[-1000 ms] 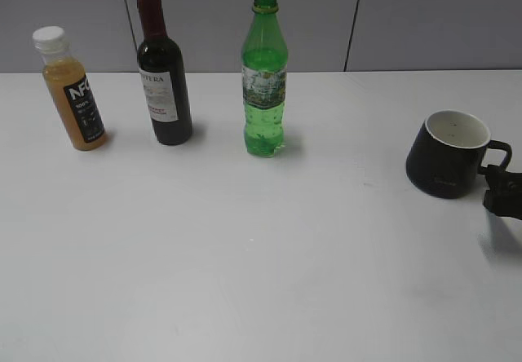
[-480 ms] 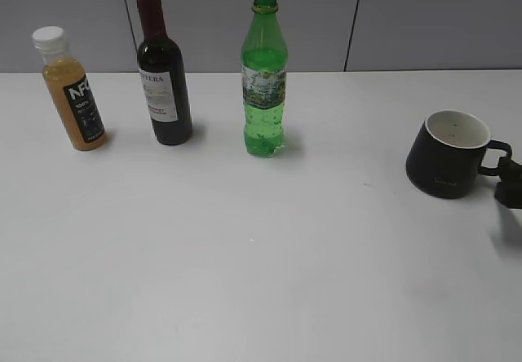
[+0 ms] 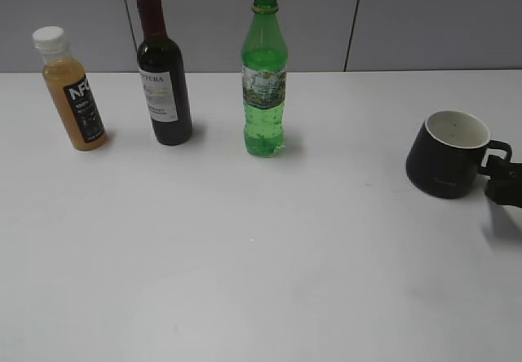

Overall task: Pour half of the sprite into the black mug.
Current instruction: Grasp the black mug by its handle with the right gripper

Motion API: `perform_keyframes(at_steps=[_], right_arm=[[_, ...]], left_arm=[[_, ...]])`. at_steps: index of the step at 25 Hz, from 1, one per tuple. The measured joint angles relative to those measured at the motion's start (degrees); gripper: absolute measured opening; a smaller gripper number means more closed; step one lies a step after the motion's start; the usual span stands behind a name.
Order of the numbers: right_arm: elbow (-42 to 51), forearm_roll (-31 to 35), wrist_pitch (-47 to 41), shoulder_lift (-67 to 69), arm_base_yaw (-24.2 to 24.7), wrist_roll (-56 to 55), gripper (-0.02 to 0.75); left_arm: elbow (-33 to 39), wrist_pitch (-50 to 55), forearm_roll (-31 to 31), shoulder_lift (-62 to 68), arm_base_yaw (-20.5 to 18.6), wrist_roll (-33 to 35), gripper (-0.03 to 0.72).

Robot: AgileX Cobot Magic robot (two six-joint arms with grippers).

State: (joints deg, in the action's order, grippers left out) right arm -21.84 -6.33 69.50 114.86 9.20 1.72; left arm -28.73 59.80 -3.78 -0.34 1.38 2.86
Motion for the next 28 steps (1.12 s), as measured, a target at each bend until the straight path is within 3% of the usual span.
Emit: perform_keyframes(at_steps=[16,28], right_arm=[[-4.54,-0.26,0.0,4.4,0.0,-0.17,0.592],[-7.89,-0.04,0.64,7.38,0.0,-0.36,0.548]], left_arm=[[0.0,0.0,0.0,0.0,0.0,0.0,0.237],[0.0,0.0,0.0,0.0,0.0,0.0,0.237]])
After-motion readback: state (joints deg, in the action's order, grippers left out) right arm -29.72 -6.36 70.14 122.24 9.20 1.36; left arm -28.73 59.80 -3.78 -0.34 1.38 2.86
